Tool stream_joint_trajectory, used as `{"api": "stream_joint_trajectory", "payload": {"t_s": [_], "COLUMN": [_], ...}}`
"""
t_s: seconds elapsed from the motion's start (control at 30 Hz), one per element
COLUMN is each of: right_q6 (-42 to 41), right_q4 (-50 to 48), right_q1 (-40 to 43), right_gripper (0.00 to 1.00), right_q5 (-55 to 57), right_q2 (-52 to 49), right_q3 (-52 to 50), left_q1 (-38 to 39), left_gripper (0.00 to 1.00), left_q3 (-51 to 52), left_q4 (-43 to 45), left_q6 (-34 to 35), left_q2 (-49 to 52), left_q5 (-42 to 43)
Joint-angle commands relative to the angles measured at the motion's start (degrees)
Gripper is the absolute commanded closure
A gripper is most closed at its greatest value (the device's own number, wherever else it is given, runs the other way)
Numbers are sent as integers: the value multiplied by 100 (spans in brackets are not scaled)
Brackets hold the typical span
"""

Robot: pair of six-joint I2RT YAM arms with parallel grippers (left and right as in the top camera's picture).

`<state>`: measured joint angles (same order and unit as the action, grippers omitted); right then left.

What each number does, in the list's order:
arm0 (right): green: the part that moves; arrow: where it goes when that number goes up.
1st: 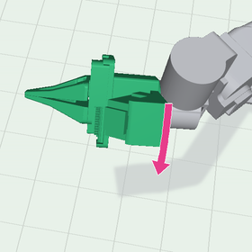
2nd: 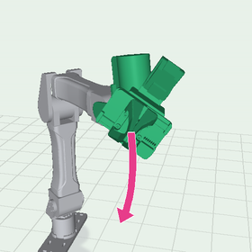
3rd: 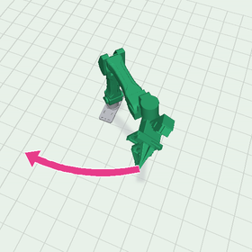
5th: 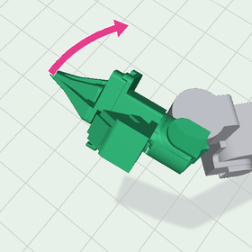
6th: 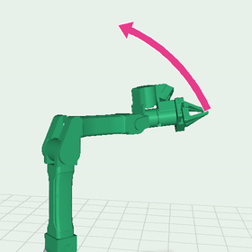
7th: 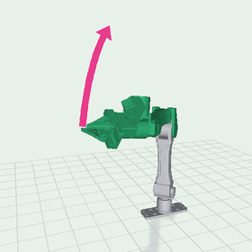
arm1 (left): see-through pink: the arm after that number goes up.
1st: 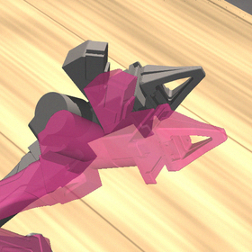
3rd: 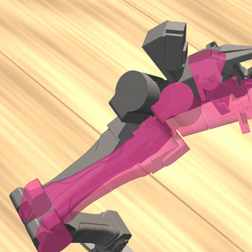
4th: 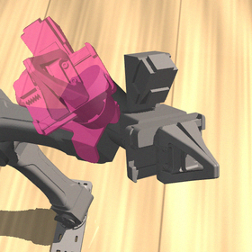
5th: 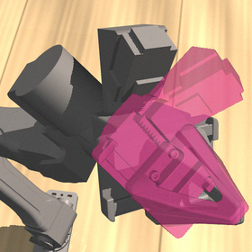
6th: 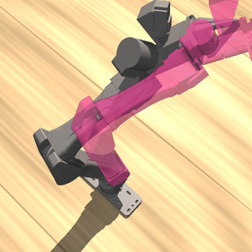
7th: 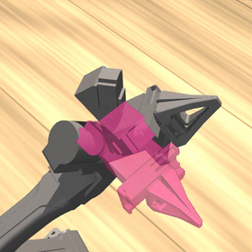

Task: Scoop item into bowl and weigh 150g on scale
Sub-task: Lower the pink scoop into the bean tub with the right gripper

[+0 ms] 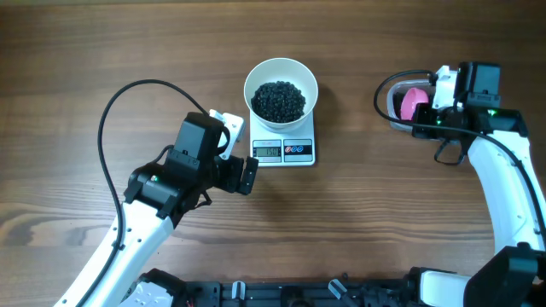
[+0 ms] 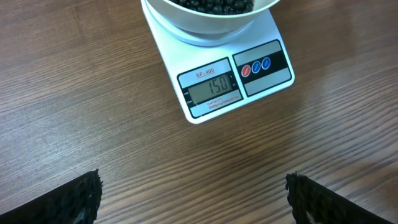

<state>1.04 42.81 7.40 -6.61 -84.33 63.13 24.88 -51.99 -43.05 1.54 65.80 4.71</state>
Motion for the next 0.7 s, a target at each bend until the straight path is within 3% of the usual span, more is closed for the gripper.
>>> {"api": "stream_joint_trajectory", "payload": {"t_s": [0.0,0.07,0.17,0.23,0.47,0.67], "right_q6": [-149,-146,-146,-149,-275,-422], "right_q4": [-4,-2,7,20,76,142], "right_q1": [122,177,254,295,308,308], "right_gripper": [64,45,36,21,2,0], "right_q5": [-116,-83,-52,94,420,356], "right_q2": [-74,-74,-74,-74,-63,199], "right_q3": [13,13,13,15,17,17], "left_q1": [-26,-26,-26,-26,-26,-26], "left_gripper": [0,0,0,0,0,0], "left_q3": [26,26,26,26,26,26], "left_q4": [17,17,15,15,17,17], "left_q6": [-72,-70,-70,-70,-72,-72], "left_q2": [22,22,22,22,22,22], "left_q5": [-31,-31,-31,-31,-31,-31]}}
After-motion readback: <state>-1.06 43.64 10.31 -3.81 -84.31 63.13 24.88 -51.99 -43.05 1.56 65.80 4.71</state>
